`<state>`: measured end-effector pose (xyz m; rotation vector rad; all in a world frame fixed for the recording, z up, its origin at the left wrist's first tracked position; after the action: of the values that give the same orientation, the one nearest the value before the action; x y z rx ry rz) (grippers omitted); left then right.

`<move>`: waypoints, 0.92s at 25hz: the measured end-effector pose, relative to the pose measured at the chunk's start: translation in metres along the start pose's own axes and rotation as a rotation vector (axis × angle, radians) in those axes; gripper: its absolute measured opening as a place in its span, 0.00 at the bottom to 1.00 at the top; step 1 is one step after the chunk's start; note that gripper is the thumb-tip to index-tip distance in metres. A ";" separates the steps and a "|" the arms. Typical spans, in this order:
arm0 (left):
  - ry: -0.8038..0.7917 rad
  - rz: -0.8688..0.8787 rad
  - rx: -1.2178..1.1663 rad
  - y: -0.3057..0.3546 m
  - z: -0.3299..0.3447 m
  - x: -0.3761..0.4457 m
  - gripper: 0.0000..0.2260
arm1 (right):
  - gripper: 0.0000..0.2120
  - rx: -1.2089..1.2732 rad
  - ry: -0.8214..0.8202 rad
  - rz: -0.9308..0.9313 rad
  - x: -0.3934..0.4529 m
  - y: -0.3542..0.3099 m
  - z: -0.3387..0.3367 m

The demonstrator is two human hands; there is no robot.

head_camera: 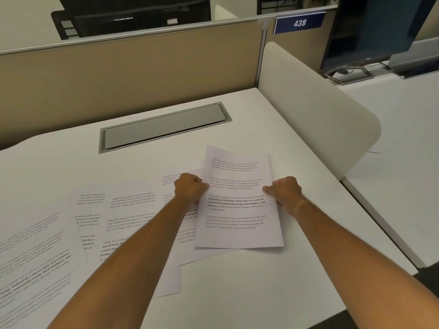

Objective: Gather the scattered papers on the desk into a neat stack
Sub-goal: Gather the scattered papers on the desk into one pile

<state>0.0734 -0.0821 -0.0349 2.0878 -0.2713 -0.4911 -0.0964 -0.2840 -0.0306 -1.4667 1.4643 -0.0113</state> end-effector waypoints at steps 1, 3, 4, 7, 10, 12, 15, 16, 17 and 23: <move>0.014 -0.033 -0.054 -0.001 -0.004 -0.002 0.09 | 0.19 0.044 -0.030 0.013 0.001 -0.001 -0.002; 0.039 -0.069 -0.108 -0.002 -0.014 -0.005 0.12 | 0.17 0.071 -0.093 -0.002 0.003 -0.004 -0.003; 0.053 -0.081 -0.120 -0.003 -0.019 -0.008 0.13 | 0.12 0.067 -0.119 -0.017 0.002 -0.006 -0.002; 0.100 -0.112 -0.121 -0.010 -0.037 -0.017 0.12 | 0.05 0.052 -0.173 -0.067 -0.006 -0.013 0.008; 0.159 -0.145 -0.102 -0.021 -0.058 -0.028 0.11 | 0.11 -0.008 -0.192 -0.100 -0.016 -0.019 0.027; 0.212 -0.161 -0.052 -0.032 -0.073 -0.035 0.11 | 0.11 -0.063 -0.211 -0.133 -0.024 -0.022 0.043; 0.270 -0.166 0.087 -0.047 -0.089 -0.041 0.11 | 0.10 -0.187 -0.201 -0.215 -0.034 -0.028 0.067; 0.277 -0.168 0.124 -0.052 -0.091 -0.042 0.09 | 0.10 -0.243 -0.179 -0.242 -0.036 -0.030 0.075; 0.280 -0.166 0.157 -0.055 -0.092 -0.042 0.08 | 0.10 -0.302 -0.150 -0.271 -0.038 -0.032 0.081; 0.264 -0.124 0.280 -0.059 -0.087 -0.041 0.07 | 0.16 -0.475 0.007 -0.349 -0.049 -0.032 0.099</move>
<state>0.0760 0.0307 -0.0331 2.4238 -0.0580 -0.2550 -0.0236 -0.1948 -0.0288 -2.0969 1.2483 0.1254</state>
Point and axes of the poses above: each hand's wrist, its own x-axis towards the middle knuckle, its own z-axis out of the palm, y = z × x, the point moved 2 cm from there along x, towards the middle knuckle, and after that the axes turned 13 degrees about z, right-handed, at the moved point
